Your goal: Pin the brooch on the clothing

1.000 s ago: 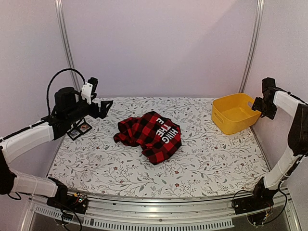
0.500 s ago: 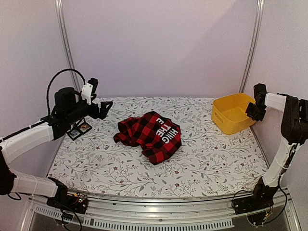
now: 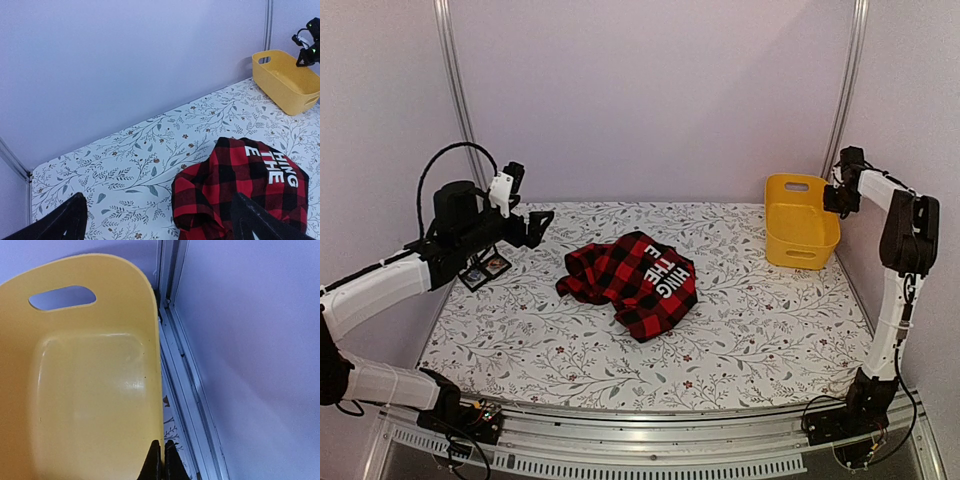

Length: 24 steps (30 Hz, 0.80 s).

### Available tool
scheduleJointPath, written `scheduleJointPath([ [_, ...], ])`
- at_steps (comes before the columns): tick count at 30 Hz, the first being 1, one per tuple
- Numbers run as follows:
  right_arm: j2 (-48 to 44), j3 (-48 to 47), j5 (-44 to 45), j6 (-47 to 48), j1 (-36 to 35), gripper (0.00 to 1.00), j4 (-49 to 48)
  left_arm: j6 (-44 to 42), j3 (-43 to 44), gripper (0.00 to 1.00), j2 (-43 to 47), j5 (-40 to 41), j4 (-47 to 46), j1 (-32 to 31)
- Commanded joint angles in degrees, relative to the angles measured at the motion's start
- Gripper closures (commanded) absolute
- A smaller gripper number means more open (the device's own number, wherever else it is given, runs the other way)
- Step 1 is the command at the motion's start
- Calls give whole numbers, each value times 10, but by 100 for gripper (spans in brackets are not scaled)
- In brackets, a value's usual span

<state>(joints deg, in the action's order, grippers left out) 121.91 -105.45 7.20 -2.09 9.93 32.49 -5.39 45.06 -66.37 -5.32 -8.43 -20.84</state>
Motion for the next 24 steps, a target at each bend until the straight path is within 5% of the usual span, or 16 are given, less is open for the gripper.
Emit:
scheduleJointPath([
  [1, 54, -82, 6, 131, 3, 100, -3, -7, 22, 0, -1, 8, 11, -5],
  [6, 81, -120, 71, 237, 2, 98, -7, -7, 31, 0, 0, 11, 23, -6],
  [11, 90, -136, 171, 257, 2, 54, -18, -3, 32, 0, -5, 11, 24, -6],
  [13, 81, -136, 191, 252, -1, 44, -18, 2, 35, 0, -8, 6, 24, -6],
  [17, 24, -134, 222, 233, -39, 42, -11, 9, 38, 0, -14, -4, 24, -6],
  [24, -98, 44, 22, 205, -224, 45, -55, 15, 39, 0, -18, -9, 15, -8],
])
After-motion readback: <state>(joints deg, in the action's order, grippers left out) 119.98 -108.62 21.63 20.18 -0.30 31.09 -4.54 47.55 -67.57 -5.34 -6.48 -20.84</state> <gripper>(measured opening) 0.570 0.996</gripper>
